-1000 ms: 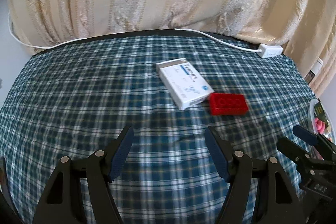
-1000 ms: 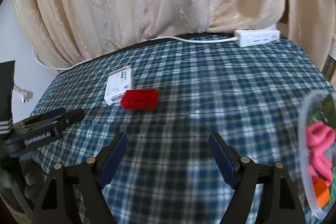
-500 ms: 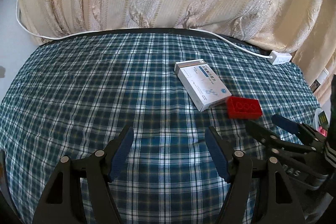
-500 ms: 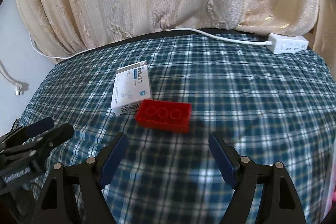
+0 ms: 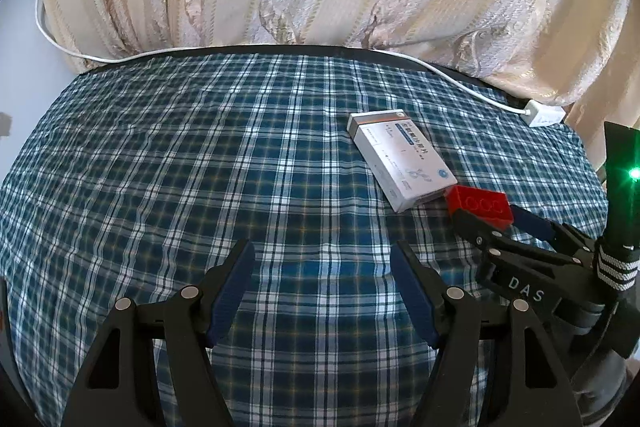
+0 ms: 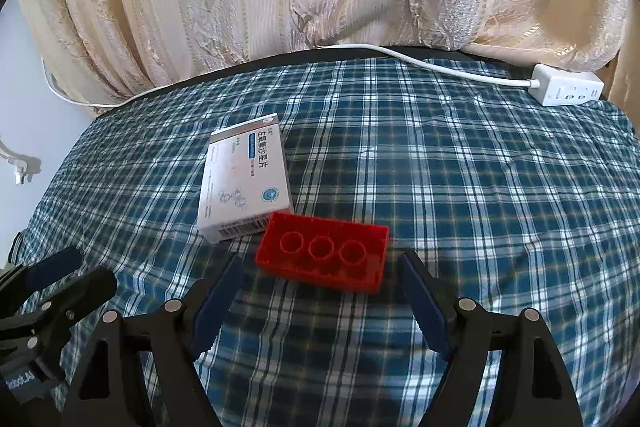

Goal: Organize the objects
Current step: 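Lower the right gripper around the red block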

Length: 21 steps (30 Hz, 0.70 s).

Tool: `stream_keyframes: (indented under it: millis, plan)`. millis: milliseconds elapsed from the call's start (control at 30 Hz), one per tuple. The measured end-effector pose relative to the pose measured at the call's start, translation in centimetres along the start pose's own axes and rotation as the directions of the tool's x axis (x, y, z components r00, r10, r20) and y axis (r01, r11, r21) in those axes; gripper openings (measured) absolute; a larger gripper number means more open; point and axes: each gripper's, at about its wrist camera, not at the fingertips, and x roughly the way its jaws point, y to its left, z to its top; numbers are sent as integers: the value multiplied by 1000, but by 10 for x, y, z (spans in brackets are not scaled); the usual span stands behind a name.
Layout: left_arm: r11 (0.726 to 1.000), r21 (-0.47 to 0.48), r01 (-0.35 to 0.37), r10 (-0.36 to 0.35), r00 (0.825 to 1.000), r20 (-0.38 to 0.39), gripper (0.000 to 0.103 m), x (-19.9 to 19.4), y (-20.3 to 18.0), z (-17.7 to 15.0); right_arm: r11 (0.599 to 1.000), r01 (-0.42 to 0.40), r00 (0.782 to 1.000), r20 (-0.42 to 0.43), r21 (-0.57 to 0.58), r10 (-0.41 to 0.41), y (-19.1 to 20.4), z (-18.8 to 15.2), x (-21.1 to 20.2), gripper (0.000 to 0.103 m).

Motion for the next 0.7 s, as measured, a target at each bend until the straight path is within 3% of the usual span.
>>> stream_keyframes:
  millis: [167,267,700]
  plan:
    - [1000,-4,-10,10,1000,-12,71,6,1,0,1000,25,1000,-1,-9,-25,-2,3,6,82]
    - [1000,-2,-16,16,1000,-18,72,9,0,0,999,36,999,3,-22,-36,-3,2,6,72]
    - [1000,22,-12,13,999,-41,71,20,-16,10,998,66,998,15,-1,-66,-40,-21,-20,72]
